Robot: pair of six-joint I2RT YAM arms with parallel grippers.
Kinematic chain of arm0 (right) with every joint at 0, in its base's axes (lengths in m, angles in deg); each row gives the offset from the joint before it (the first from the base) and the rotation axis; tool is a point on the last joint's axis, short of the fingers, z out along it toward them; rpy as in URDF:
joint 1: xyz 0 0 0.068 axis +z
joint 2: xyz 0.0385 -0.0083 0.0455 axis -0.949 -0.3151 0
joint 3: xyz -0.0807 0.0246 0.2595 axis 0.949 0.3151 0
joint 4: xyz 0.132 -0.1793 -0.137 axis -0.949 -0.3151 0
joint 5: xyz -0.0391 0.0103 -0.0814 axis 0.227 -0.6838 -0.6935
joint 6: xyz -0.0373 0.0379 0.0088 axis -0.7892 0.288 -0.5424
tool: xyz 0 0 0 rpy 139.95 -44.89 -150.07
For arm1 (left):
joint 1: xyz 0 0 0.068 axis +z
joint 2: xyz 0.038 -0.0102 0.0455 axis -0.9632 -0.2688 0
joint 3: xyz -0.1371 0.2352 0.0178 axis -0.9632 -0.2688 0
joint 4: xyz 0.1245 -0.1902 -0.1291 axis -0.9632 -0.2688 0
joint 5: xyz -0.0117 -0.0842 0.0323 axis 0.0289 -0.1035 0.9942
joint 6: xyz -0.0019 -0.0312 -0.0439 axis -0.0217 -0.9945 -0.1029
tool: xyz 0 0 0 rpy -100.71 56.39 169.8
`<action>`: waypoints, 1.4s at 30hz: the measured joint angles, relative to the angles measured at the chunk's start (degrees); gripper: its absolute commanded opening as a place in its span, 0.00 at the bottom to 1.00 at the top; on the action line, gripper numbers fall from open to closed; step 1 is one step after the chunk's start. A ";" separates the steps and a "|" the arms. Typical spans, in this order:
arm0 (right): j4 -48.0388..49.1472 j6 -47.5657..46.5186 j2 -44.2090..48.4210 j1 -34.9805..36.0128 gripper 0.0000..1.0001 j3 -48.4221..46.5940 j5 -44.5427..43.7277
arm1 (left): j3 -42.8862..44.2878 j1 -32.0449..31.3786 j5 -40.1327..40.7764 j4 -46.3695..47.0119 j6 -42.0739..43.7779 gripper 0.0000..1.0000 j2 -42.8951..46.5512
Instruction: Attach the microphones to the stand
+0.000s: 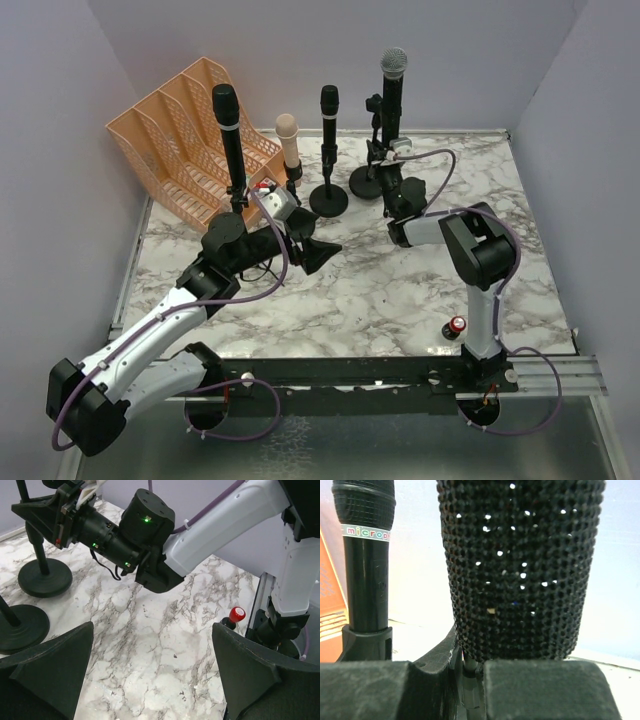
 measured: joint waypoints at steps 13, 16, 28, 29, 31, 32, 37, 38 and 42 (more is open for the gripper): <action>1.11 1.60 -11.17 -1.57 0.06 -9.18 3.69 | -0.33 0.00 0.02 -0.20 -2.21 0.99 -2.73; 1.14 1.70 -11.54 -1.81 0.22 -9.53 3.78 | -0.50 0.00 0.04 -0.17 -2.64 0.99 -2.75; 4.09 5.22 -9.70 -1.95 0.70 -3.85 4.72 | -0.46 0.00 1.81 -5.42 -1.11 0.99 -2.78; 4.09 5.46 -9.09 -1.95 0.71 -2.82 4.85 | -0.42 0.00 2.62 -6.16 -1.09 0.99 -2.78; 4.13 5.90 -7.39 -1.95 0.73 -0.59 5.16 | -0.09 0.00 4.42 -7.78 -1.20 0.99 -2.84; 4.15 6.14 -6.38 -1.95 0.73 0.66 5.25 | 0.07 0.00 5.35 -8.41 -1.51 0.99 -2.89; 4.90 7.93 0.13 -1.95 0.74 9.75 5.11 | 3.80 0.02 9.35 -16.26 -5.01 0.99 -5.01; 4.87 8.44 1.88 -1.95 0.74 12.13 4.92 | 5.11 0.02 9.49 -18.10 -5.66 0.99 -5.77; 4.61 10.80 11.39 -1.95 0.74 22.45 3.76 | 6.51 0.00 8.76 -20.70 -6.32 0.99 -5.95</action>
